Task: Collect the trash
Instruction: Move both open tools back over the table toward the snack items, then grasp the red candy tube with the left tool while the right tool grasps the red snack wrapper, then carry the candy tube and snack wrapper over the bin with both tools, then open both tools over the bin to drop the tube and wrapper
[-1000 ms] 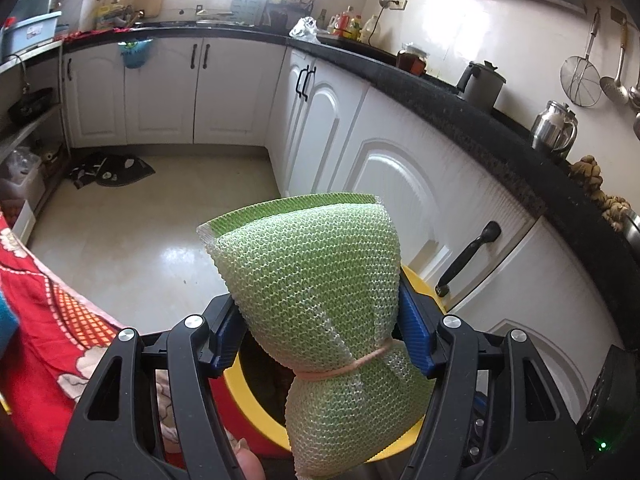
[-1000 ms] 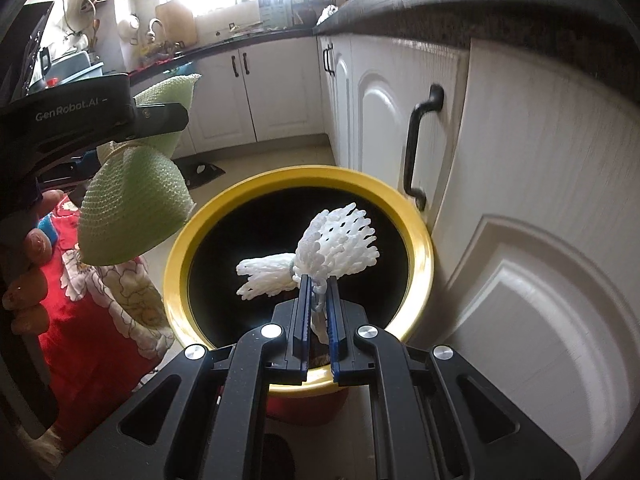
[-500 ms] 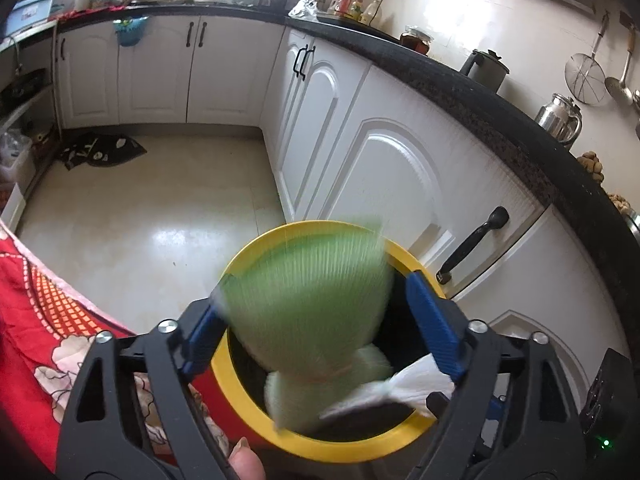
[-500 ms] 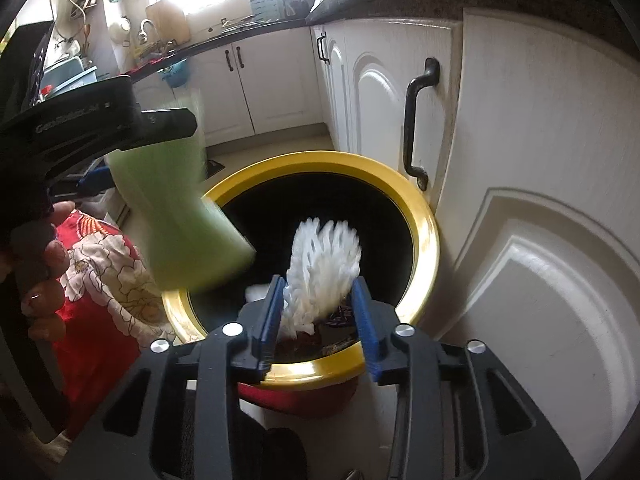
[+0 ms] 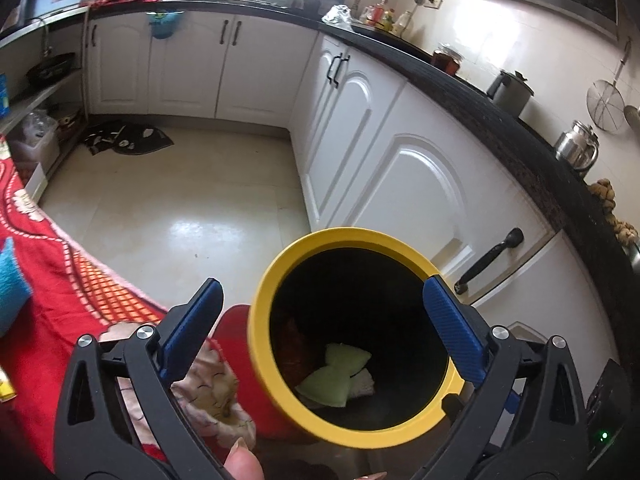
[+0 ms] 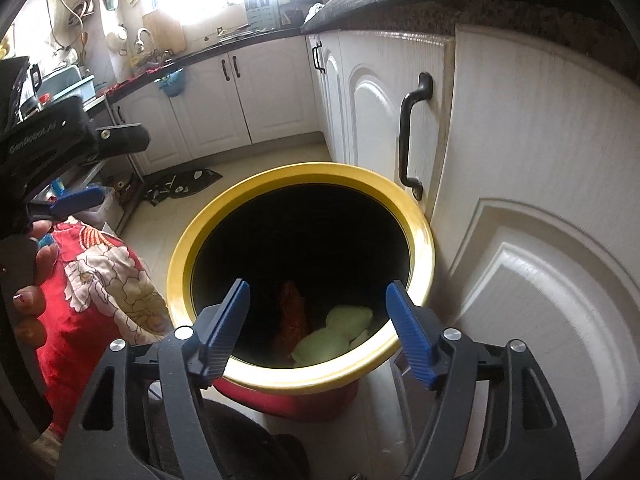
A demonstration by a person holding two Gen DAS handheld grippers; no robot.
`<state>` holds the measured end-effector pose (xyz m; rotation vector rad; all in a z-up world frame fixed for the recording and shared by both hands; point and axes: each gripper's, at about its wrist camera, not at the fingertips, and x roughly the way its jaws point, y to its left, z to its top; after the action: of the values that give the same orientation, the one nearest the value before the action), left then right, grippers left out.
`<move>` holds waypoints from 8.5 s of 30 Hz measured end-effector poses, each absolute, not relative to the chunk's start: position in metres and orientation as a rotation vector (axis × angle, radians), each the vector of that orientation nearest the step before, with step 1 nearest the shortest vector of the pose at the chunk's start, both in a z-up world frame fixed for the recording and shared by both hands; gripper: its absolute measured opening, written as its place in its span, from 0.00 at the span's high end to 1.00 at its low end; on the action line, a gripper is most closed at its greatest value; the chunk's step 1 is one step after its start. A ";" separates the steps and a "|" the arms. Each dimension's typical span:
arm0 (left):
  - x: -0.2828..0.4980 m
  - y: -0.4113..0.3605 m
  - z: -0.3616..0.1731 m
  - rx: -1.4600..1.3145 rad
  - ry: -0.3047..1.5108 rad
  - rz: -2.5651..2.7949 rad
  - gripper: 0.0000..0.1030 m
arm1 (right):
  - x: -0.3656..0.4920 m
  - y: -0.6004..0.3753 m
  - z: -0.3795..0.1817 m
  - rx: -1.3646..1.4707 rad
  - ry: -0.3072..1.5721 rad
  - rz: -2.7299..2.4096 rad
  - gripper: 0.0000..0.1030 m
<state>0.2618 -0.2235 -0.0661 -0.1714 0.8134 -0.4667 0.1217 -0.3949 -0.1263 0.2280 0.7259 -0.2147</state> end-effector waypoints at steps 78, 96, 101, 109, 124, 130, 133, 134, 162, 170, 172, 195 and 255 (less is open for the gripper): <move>0.095 0.145 -0.036 -0.396 0.764 0.079 0.11 | 0.108 -0.106 -0.071 -0.037 0.741 0.516 0.21; 0.100 0.155 -0.097 -0.695 0.970 -0.030 0.37 | 0.153 -0.090 -0.110 0.066 0.894 0.544 0.31; 0.113 0.149 -0.102 -0.691 0.997 -0.022 0.40 | 0.159 -0.088 -0.113 0.100 0.909 0.573 0.41; 0.126 0.141 -0.104 -0.628 0.998 0.032 0.50 | 0.165 -0.091 -0.119 0.139 0.936 0.592 0.66; 0.129 0.143 -0.104 -0.556 0.984 0.098 0.70 | 0.154 -0.110 -0.111 0.098 0.885 0.571 0.91; 0.116 0.150 -0.097 -0.589 0.957 0.097 0.75 | 0.145 -0.121 -0.098 0.086 0.838 0.566 0.91; 0.108 0.154 -0.090 -0.601 0.935 0.102 0.76 | 0.142 -0.126 -0.092 0.091 0.821 0.561 0.91; 0.106 0.154 -0.088 -0.603 0.929 0.104 0.76 | 0.141 -0.128 -0.091 0.095 0.817 0.560 0.91; 0.134 0.063 -0.004 -0.435 0.743 -0.087 0.77 | 0.129 -0.206 -0.042 0.179 0.661 0.399 0.91; 0.150 0.025 0.003 -0.391 0.738 -0.167 0.77 | 0.128 -0.242 -0.036 0.222 0.631 0.328 0.91; 0.154 0.016 0.004 -0.382 0.739 -0.184 0.77 | 0.127 -0.251 -0.035 0.231 0.625 0.312 0.91; 0.183 -0.095 0.011 -0.269 0.752 -0.375 0.77 | 0.117 -0.339 -0.036 0.329 0.568 0.109 0.91; 0.244 -0.224 -0.058 -0.122 0.859 -0.518 0.11 | 0.143 -0.410 -0.121 0.311 0.688 -0.227 0.38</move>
<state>0.2436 -0.2237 -0.0577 -0.1216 0.8590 -0.5184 0.1428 -0.4101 -0.1207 0.3113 0.6881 -0.2274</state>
